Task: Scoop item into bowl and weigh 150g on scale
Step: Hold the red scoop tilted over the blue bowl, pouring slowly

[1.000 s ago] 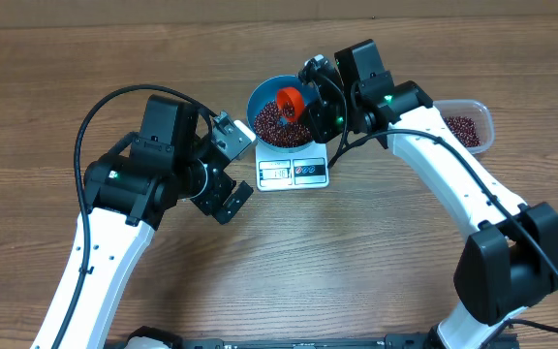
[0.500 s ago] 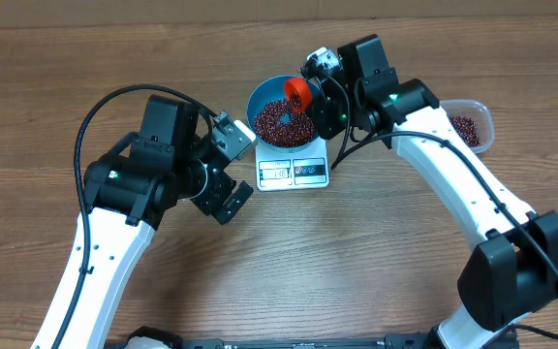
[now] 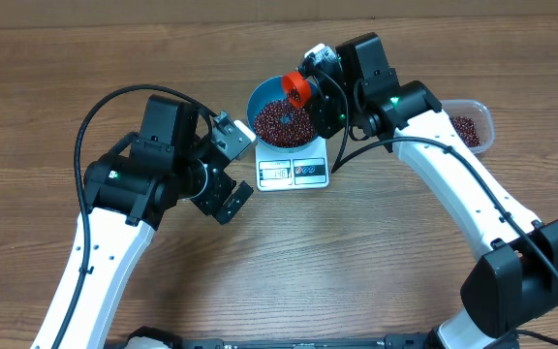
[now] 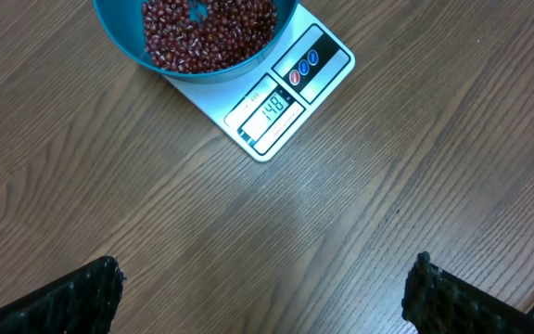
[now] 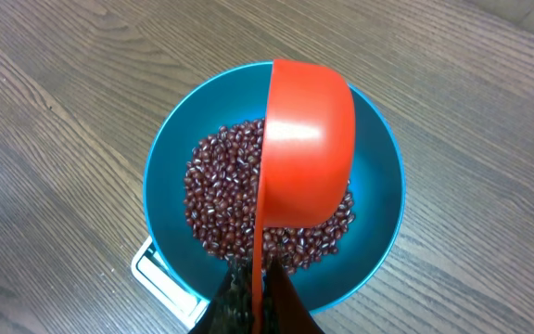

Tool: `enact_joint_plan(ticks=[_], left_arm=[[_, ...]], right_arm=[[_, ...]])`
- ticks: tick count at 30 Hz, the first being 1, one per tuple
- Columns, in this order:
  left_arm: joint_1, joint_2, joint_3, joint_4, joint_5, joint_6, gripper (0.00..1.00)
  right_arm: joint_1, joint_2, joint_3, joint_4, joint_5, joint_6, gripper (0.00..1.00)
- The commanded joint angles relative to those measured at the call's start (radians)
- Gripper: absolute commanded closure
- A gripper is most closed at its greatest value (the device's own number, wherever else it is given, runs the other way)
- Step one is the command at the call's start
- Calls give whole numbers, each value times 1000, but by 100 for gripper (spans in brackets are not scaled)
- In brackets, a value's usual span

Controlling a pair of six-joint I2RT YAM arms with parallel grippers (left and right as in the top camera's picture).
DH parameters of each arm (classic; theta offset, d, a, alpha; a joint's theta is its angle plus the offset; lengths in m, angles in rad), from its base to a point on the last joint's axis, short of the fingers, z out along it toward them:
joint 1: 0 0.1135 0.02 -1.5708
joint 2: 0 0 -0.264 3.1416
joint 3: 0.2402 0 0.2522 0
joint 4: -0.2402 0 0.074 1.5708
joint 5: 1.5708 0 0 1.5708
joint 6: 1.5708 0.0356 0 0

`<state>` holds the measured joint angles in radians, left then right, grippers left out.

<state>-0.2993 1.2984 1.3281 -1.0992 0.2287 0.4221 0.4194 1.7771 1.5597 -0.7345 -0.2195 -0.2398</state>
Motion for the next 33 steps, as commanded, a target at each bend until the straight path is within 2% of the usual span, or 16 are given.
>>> enact_joint_plan(ticks=[1, 33], left_arm=[[5, 4, -2, 0, 7, 12, 0], [5, 4, -2, 0, 7, 12, 0]], right_arm=[[0, -27, 25, -5, 9, 4, 96], [0, -27, 25, -16, 9, 4, 96]])
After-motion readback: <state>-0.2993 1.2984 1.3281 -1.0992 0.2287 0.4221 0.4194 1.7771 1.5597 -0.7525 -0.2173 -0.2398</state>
